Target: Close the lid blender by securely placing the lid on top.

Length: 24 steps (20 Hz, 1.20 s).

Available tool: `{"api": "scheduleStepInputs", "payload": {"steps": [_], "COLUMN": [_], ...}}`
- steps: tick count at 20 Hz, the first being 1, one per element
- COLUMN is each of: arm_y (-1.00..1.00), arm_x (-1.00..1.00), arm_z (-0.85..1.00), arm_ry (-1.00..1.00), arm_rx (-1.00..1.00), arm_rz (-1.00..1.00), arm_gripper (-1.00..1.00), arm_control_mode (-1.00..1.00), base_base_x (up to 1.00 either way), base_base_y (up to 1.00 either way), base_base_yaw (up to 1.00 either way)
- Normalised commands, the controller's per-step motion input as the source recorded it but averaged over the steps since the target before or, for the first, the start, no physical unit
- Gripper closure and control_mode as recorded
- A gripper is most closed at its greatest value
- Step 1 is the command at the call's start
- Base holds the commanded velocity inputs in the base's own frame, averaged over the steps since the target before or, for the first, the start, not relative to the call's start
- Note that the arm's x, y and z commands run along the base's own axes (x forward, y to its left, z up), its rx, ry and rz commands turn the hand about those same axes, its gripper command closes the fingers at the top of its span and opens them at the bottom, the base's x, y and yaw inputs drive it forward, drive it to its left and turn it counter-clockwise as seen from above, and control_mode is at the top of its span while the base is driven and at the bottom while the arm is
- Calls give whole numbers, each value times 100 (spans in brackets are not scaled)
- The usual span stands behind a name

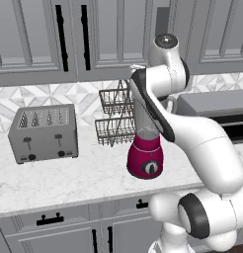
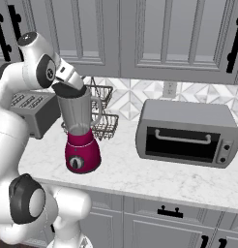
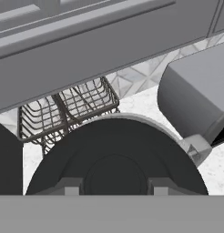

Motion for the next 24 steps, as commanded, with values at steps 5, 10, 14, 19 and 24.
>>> {"api": "scheduleStepInputs", "payload": {"steps": [5,10,14,19,24], "arm_y": [-15,-1,0,0,0], "arm_x": [11,5,2,0,0], "arm_z": [0,0,0,-1,-5], "arm_ry": [0,0,0,0,0], "arm_rx": [0,0,0,0,0], "arm_rz": [0,0,0,0,0], "arm_gripper": [100,100,100,100,100], "arm_control_mode": [-100,-100,-100,-100,-100], "base_base_x": [0,0,0,0,0], "base_base_y": [0,0,0,0,0], "base_base_yaw": [0,0,0,0,0]}}
